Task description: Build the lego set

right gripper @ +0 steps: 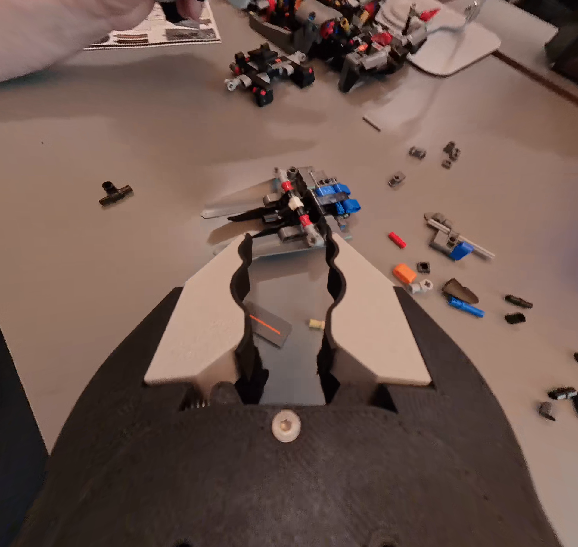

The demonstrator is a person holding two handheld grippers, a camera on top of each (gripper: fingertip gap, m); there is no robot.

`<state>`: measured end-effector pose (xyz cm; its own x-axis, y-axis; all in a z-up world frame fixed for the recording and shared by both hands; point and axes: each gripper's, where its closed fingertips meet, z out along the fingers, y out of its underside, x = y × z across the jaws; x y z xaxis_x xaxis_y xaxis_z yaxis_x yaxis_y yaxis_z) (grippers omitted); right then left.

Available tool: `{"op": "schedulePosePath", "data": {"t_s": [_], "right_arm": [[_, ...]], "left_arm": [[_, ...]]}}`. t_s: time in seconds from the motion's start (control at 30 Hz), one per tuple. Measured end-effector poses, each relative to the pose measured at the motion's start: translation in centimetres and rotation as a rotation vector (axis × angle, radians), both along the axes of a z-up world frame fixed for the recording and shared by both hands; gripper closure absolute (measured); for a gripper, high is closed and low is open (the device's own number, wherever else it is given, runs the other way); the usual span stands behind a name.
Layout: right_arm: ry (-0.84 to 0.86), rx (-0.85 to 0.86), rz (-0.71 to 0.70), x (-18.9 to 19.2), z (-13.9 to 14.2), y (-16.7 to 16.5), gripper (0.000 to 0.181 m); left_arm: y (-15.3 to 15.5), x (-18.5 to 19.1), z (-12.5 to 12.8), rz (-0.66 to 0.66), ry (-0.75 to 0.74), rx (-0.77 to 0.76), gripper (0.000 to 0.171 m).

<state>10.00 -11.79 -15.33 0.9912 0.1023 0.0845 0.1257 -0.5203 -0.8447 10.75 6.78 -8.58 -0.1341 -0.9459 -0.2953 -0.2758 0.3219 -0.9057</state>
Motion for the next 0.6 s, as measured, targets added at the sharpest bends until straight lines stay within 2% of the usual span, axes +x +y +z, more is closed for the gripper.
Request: {"op": "schedulePosePath", "data": {"t_s": [0.17, 0.27, 0.4, 0.6], "right_arm": [[0.068, -0.07, -0.062, 1.7, -0.8, -0.6, 0.136], [0.084, -0.076, -0.056, 1.9, -0.8, -0.3, 0.137], [0.125, -0.111, -0.055, 1.7, -1.3, 0.0, 0.136], [0.135, -0.154, -0.084, 1.3, -1.7, 0.8, 0.138]], "left_arm": [[-2.1, 0.0, -0.5, -0.093, 0.046, 0.023, 0.134], [-4.3, -0.3, -1.8, -0.207, 0.124, -0.002, 0.134], [-6.2, -0.5, -3.1, -0.283, 0.183, 0.044, 0.138], [-6.1, -0.3, -4.1, -0.278, 0.214, 0.09, 0.139]]}}
